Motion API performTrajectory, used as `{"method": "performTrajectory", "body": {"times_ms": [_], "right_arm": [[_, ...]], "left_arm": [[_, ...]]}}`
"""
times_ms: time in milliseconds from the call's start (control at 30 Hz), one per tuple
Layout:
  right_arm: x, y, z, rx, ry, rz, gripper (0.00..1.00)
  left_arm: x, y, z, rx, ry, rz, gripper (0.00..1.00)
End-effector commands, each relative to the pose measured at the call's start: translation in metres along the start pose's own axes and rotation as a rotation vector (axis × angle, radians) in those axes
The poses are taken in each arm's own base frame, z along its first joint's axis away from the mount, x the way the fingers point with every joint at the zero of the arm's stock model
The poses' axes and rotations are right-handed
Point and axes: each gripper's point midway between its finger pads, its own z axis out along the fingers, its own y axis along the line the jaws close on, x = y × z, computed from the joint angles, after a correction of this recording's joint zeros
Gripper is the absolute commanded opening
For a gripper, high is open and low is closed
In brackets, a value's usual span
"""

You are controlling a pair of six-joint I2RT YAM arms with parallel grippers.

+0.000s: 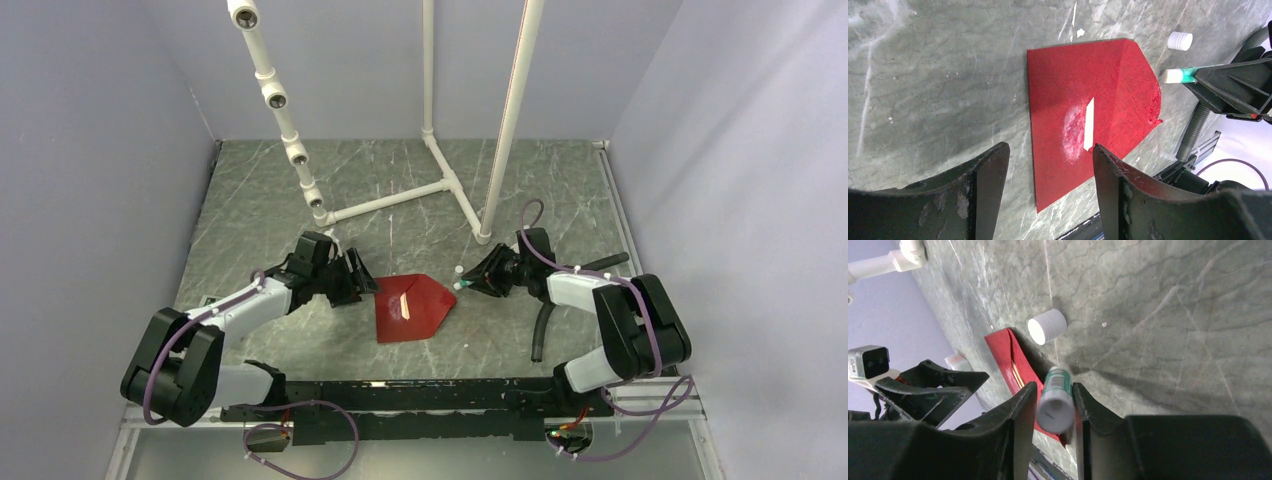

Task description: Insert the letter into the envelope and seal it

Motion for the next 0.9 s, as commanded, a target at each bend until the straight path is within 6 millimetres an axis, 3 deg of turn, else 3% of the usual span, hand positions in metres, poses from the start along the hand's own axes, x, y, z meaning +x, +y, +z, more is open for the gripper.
{"method": "performTrajectory", "body": {"times_ms": [0,133,333,400,467,600,767,867], "right_arm": [[-0.014,0.004,0.001,-0.013,-0.054,-0.020,0.46],[-0.019,-0.003,-0.005,0.044,-0.092,-0.040,0.63],[-0.017,-0.009,-0.021,0.093,-0.117,-0.069,0.64],[-0.012,-0.013,-0.027,0.096,-0.120,-0.072,0.56],[-0.004,-0.014,-0.033,0.077,-0.113,-0.080,0.41],[0.018,-0.024,-0.033,0.065,-0.074,-0.050,0.22],[0.043,-0.029,-0.023,0.063,-0.032,-0.034,0.11],[0.061,-0.026,-0.013,0.060,0.013,-0.056,0.09]], "left_arm": [[-0.006,-0.006,0.002,0.021,-0.011,-0.004,0.67],[-0.004,-0.002,0.004,0.006,0.002,-0.008,0.67],[-0.001,0.000,0.006,-0.001,0.020,-0.011,0.67],[0.000,0.000,0.006,0.001,0.025,-0.010,0.67],[0.002,0.001,0.006,-0.002,0.032,-0.013,0.66],[0.009,-0.003,0.010,0.040,0.065,-0.016,0.53],[0.017,-0.017,0.013,0.144,0.119,-0.011,0.27],[0.023,-0.018,0.015,0.160,0.145,-0.011,0.18]]}}
